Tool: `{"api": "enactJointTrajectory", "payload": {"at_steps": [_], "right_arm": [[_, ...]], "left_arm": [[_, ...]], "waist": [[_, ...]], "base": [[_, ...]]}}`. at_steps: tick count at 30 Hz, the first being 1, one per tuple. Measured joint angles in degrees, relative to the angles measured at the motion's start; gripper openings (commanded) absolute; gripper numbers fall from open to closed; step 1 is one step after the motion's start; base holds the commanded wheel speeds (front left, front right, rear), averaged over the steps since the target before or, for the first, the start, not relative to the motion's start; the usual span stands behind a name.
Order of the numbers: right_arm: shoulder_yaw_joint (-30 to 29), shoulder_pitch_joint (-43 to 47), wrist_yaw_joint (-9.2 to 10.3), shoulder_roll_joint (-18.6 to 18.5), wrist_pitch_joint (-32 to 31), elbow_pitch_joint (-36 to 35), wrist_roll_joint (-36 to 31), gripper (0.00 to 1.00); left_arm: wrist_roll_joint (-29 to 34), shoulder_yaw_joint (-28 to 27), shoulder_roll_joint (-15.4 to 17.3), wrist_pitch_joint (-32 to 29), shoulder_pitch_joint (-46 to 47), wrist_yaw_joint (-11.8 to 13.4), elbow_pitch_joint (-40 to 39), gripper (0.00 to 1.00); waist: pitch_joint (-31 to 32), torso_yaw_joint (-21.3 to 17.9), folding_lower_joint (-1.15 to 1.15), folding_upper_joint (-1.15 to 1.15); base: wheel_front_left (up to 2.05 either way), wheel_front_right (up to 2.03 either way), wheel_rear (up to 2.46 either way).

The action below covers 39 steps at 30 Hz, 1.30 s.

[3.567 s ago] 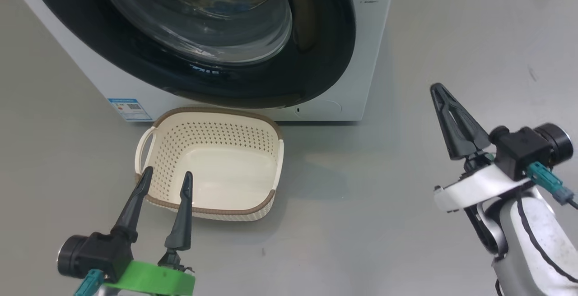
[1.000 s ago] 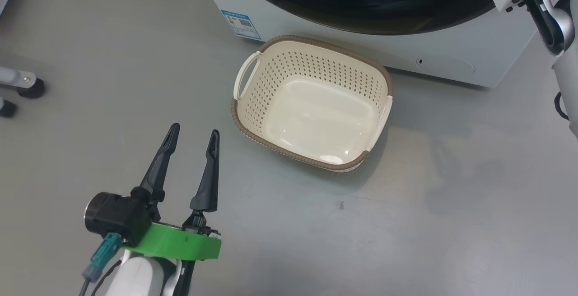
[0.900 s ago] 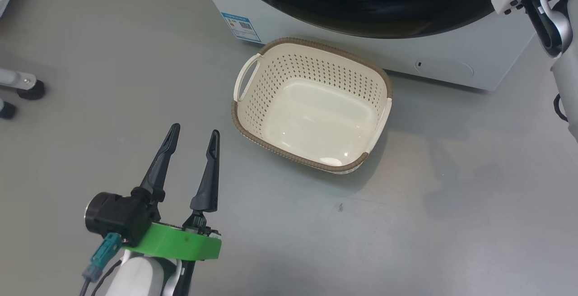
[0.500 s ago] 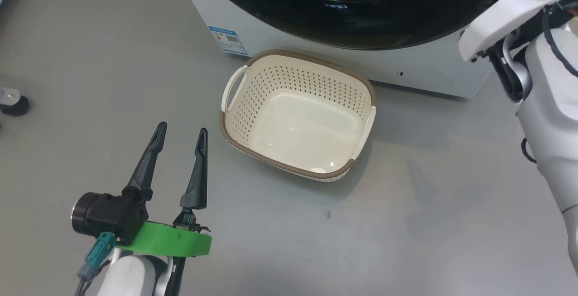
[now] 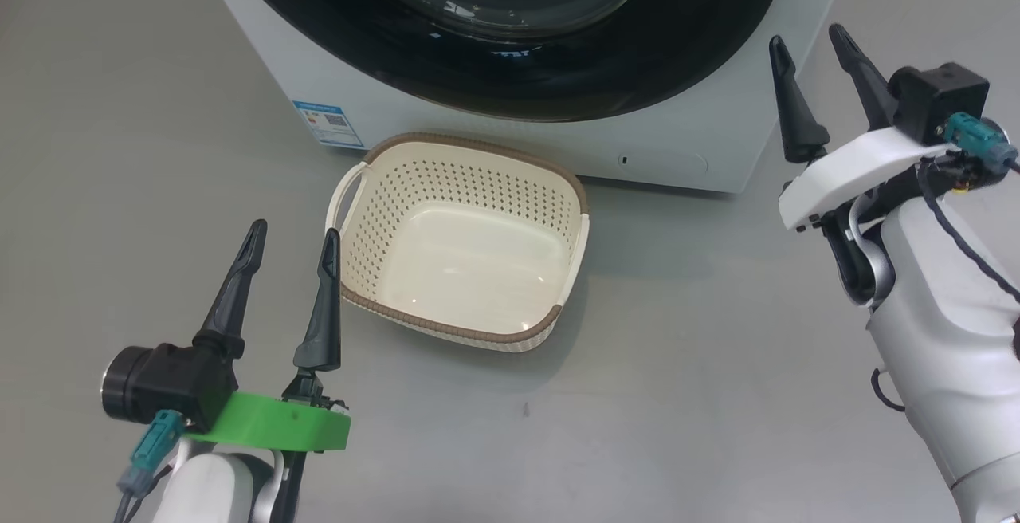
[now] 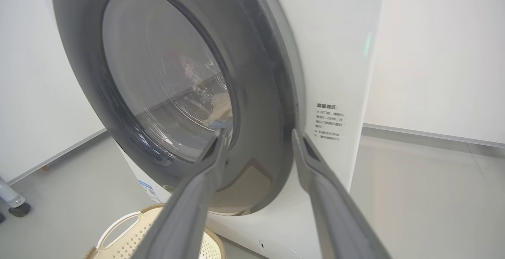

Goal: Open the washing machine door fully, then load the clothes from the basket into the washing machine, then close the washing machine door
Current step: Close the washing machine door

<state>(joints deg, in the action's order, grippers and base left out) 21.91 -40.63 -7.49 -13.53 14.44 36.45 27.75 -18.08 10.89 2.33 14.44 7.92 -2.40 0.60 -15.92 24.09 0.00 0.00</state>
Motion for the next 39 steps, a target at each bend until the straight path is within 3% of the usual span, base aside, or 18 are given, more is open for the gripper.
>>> {"api": "enactJointTrajectory", "payload": {"at_steps": [4,21,39], "right_arm": [[-1.3,4.0,0.26,0.2,0.0,-1.8,0.0,1.0],[-8.9,23.7,5.25,3.1,0.0,-14.2,-0.6,1.0],[-11.4,39.4,8.75,4.4,0.0,-25.6,-3.2,1.0]], "left_arm": [[0.0,-0.6,0.3,0.0,-0.8,-0.5,0.4,1.0],[1.6,-3.1,2.5,0.0,-6.9,-0.9,4.4,1.0],[1.8,-3.5,2.8,0.0,-11.0,-0.9,6.2,1.0]], "waist": [[1.8,-1.8,0.0,0.0],[10.3,-9.4,0.0,0.0],[15.9,-15.2,0.0,0.0]], "base": [[0.0,0.0,0.0],[0.0,0.0,0.0],[0.0,0.0,0.0]]}}
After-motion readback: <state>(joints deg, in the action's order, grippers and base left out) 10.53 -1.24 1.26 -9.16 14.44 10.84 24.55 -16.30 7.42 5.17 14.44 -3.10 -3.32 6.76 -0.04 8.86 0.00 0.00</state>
